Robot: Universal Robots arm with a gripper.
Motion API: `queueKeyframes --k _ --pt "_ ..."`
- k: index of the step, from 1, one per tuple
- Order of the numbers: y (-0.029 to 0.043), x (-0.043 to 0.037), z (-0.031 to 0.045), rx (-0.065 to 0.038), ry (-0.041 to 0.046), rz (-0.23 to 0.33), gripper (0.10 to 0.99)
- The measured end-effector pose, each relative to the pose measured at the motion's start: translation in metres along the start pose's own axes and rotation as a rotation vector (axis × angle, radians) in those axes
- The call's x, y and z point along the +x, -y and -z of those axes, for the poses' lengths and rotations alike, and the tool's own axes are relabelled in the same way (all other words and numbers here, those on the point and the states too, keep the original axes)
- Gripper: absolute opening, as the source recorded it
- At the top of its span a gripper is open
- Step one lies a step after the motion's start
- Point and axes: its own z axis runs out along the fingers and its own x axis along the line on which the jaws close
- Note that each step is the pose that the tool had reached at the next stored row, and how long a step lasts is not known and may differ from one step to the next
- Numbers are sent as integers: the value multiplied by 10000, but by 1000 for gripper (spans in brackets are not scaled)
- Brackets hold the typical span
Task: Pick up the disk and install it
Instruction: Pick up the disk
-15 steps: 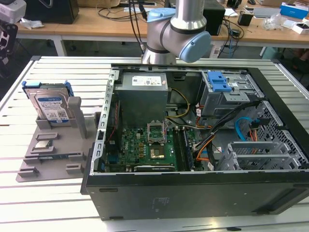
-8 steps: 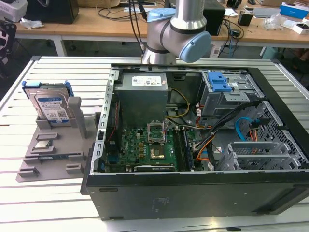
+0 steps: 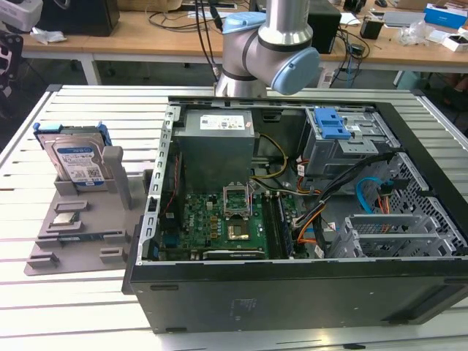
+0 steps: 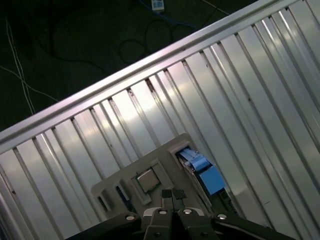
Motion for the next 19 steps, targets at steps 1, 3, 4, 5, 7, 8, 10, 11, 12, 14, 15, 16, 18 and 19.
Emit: queueKeyframes --k 1,3,4,5,7,8,10,11,12,14,15,16,18,19 --pt "0 0 0 -3 -5 111 102" --pt "0 0 0 -6 -13 267 102" --pt "0 0 0 -9 -19 389 102" --pt "0 0 0 -12 -24 505 102" --pt "0 0 0 -15 -29 627 102" --pt "0 0 0 -16 -31 689 102" --pt "0 0 0 -19 -36 801 102" --pt "0 0 0 -21 -40 874 102" --pt "0 0 0 -23 -45 990 102" --pt "0 0 0 -26 -52 1139 102" --pt "0 0 0 -28 -55 1208 102" --pt "0 0 0 -30 -59 1295 102" --pt "0 0 0 -34 -65 1436 102" --pt "0 0 0 -35 -68 1502 102"
